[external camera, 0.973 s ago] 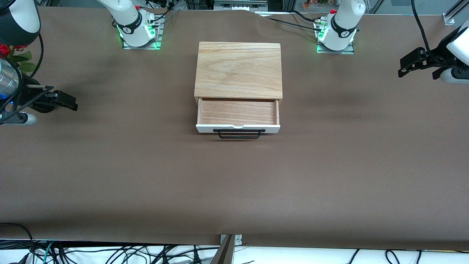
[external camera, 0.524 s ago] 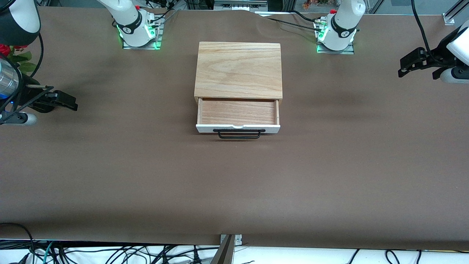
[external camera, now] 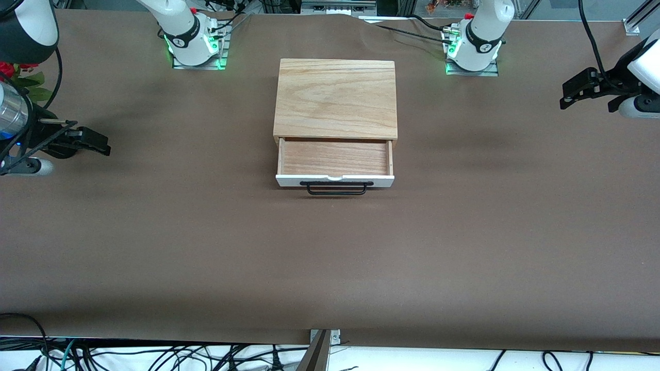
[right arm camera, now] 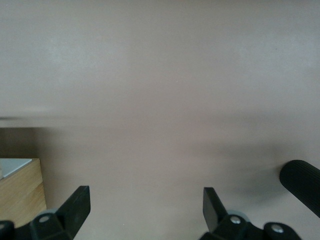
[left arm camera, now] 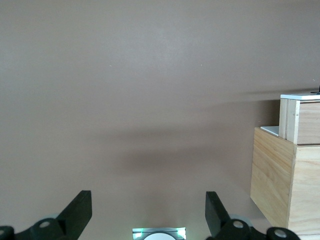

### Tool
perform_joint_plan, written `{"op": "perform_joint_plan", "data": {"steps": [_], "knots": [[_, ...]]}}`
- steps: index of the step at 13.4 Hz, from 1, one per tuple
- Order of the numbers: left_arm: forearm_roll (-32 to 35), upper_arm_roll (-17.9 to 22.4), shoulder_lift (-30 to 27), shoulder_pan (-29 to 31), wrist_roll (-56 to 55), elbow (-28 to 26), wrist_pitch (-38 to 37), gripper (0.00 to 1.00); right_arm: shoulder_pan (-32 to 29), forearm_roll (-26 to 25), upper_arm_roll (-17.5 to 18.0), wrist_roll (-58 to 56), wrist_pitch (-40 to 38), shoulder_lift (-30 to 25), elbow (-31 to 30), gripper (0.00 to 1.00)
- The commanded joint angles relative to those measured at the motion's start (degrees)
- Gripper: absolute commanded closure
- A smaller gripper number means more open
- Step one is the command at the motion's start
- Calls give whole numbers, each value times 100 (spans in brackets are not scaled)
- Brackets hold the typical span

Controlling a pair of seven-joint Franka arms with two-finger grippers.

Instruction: Close drawer with both arms simultaneously

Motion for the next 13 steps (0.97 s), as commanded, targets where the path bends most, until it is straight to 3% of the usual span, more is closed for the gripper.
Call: {"op": "perform_joint_plan", "data": {"steps": [1,10,13], "knots": [[-79,5,103,20,98,220,-156,0,42,-54,29,63,-43,58,147,0],[-106,5,111,28,124,220,-122,0,253,-28,38,81,-34,154,138,0],[-255,-249,243,2,107,184,-77,0,428,-10,248,81,325,400,138,0]]}}
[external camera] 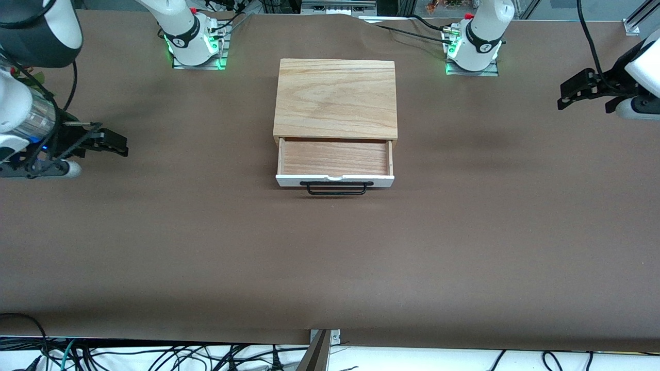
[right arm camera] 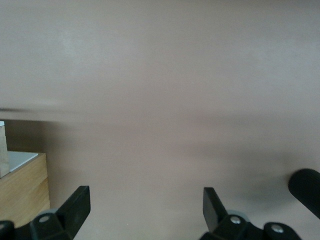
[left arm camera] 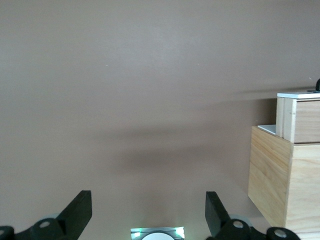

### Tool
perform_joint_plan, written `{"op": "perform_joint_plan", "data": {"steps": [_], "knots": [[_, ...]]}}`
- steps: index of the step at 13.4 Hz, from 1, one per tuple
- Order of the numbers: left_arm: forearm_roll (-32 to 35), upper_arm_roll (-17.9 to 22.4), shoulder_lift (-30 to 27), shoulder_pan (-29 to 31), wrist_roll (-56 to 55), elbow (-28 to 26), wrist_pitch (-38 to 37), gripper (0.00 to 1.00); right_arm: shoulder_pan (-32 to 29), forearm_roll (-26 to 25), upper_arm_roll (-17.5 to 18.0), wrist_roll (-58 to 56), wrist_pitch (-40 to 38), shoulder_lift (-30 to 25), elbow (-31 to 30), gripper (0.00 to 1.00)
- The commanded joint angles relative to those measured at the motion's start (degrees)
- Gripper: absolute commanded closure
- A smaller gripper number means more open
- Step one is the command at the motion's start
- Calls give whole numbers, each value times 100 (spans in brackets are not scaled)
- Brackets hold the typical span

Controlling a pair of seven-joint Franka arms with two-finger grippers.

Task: Close drawer with both arms simultaneously
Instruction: 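Move the right gripper and the left gripper toward the drawer front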

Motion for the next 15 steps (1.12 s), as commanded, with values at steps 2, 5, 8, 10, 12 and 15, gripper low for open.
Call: {"op": "perform_joint_plan", "data": {"steps": [2,5,8,10,12,15], "knots": [[-121,-306,282,7,53,114,62,0,341,204,324,80,632,532,138,0],[-349,-315,606,77,115,97,309,0,666,958,378,80,1625,1058,147,0],[-454,-385,1045,69,132,88,475,0,1000,1697,422,54,2785,1752,427,0],[-883,-385,1469,25,124,-17,572,0,1307,1927,422,211,3339,2306,874,0],[-1630,-385,1653,-1,54,-26,791,0,1649,1972,422,763,3806,2729,1148,0],[-2184,-385,2154,-325,45,-96,1563,0,1792,1989,422,880,3843,2923,1105,0]]}}
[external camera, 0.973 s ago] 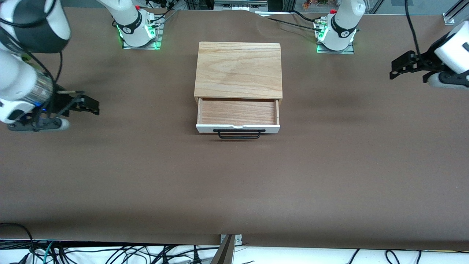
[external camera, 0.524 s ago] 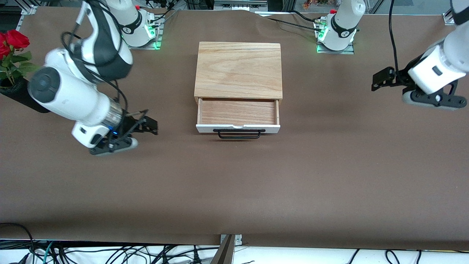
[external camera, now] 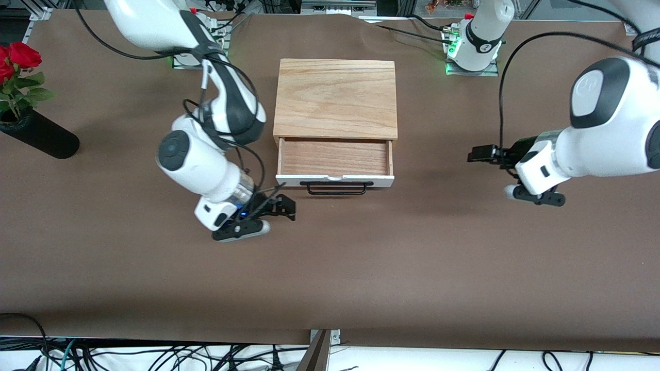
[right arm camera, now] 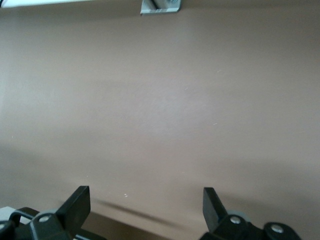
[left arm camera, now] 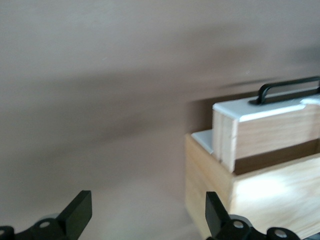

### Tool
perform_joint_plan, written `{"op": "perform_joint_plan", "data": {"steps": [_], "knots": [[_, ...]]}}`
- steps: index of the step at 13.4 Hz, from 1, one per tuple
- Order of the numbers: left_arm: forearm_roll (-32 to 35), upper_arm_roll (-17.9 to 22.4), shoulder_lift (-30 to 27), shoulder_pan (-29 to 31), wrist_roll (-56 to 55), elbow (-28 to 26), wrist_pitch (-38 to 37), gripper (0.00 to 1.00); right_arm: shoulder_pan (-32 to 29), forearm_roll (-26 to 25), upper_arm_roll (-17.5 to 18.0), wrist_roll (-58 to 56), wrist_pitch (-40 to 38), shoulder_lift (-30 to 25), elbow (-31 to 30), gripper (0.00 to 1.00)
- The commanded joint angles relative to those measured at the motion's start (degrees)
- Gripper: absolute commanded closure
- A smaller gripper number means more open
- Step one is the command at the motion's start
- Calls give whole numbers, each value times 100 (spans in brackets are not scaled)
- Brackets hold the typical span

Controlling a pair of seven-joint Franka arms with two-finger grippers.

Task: Close drawer with both arms simultaneously
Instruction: 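Move the right gripper and the left gripper toward the drawer front, then press the right gripper and the left gripper against the white drawer front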

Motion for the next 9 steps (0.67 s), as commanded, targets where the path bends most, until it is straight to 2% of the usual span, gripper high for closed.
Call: {"op": "perform_joint_plan", "data": {"steps": [1,6,9], "knots": [[-468,18,315,-330,10,-128,719,0,71,134,-20,57,-128,212,181,0],[-1136,-113,738,-814,-243,-471,1538,0,151,212,7,57,-997,239,172,0],[-1199,-570,773,-841,-385,-805,2311,0,151,424,7,66,-1533,213,189,0]]}}
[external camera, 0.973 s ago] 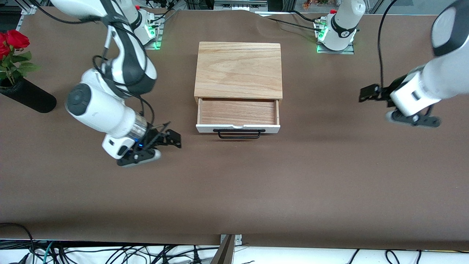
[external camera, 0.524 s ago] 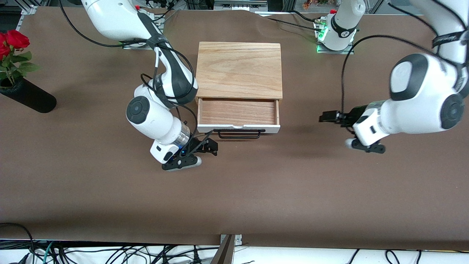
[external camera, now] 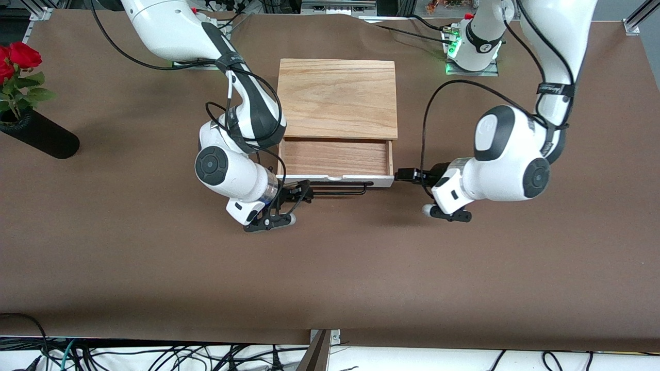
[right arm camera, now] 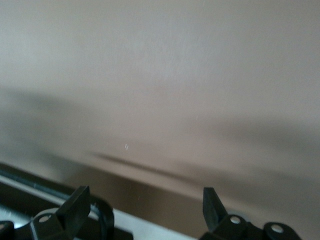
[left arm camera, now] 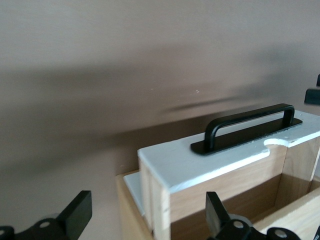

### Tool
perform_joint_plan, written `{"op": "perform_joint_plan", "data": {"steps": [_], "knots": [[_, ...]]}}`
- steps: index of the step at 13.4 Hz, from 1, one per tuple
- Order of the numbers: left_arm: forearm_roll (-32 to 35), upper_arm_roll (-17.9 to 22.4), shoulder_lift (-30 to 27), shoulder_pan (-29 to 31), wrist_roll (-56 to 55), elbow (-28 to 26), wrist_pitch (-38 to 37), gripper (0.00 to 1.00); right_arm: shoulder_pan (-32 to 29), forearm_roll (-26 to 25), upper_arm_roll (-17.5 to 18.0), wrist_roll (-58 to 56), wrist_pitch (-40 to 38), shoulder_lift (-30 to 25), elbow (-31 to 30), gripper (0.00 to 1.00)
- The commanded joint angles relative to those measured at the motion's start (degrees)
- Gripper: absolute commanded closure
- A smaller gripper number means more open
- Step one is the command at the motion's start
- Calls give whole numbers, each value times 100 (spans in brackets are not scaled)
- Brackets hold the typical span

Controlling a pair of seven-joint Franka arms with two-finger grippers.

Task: Close drawer with both arms simultaneously
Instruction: 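Press the right gripper and the left gripper against the white drawer front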

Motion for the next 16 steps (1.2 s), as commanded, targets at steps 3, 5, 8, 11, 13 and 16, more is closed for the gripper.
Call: {"op": "perform_joint_plan", "data": {"steps": [3,5,8,11,13,16], "knots": [[-161,-259,23,-79,-243,-216,702,0,11,155,2,30,-562,-23,119,0],[-257,-259,31,-70,-234,-190,720,0,20,155,11,30,-676,-23,110,0],[-530,-259,215,-140,-243,-234,1237,0,46,155,28,30,-949,-32,119,0],[-539,-251,304,-280,-243,-269,1423,0,55,155,99,48,-1002,-32,119,0],[-530,-268,304,-316,-251,-426,1371,0,55,155,99,48,-1011,-32,119,0],[-504,-610,207,-316,-531,-646,1213,0,90,155,99,39,-1151,-32,119,0]]}}
